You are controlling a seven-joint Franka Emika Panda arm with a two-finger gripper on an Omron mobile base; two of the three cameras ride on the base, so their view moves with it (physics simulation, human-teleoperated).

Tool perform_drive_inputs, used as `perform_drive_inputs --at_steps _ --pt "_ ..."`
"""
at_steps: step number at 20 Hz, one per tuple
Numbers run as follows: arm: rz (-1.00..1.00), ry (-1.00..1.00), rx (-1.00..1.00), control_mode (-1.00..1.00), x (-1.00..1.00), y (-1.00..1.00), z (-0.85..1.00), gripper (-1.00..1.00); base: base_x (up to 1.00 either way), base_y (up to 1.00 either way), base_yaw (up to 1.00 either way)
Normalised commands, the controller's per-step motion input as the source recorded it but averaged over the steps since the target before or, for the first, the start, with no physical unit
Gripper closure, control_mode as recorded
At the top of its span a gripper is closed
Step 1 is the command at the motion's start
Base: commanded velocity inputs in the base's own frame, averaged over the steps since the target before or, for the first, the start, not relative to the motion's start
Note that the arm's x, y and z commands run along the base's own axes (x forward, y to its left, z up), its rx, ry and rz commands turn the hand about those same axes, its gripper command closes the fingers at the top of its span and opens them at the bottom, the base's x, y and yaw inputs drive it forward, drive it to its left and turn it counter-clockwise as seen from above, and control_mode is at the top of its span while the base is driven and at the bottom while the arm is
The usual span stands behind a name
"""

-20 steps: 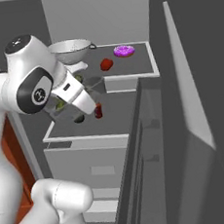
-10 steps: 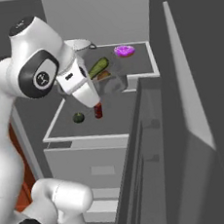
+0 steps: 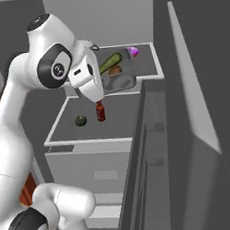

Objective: Place the tupperware on the top shelf of the fridge. Make space for the tupperware among the existing items by rearranging them on the shelves if needed. Close the fridge door when finished.

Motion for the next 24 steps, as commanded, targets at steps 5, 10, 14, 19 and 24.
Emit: perform_drive_inputs --at_steps 5,10,14,19,24 --pt "-0.02 0.05 0.02 -1.00 0.61 -0.09 -0.10 1.00 0.00 0.00 0.00" --pt "0.00 0.13 0.00 -1.00 0.58 -0.10 -0.19 1.00 0.00 0.00 0.00" --pt "0.00 0.10 0.00 -1.00 0.57 -0.13 -0.13 1.00 0.00 0.00 0.00" --pt "-0.01 0.06 0.00 -1.00 0.55 -0.20 0.00 1.00 0.00 0.00 0.00" --pt "-0.01 0.04 0.00 -1.00 0.53 -0.19 0.00 1.00 0.00 0.00 0.00"
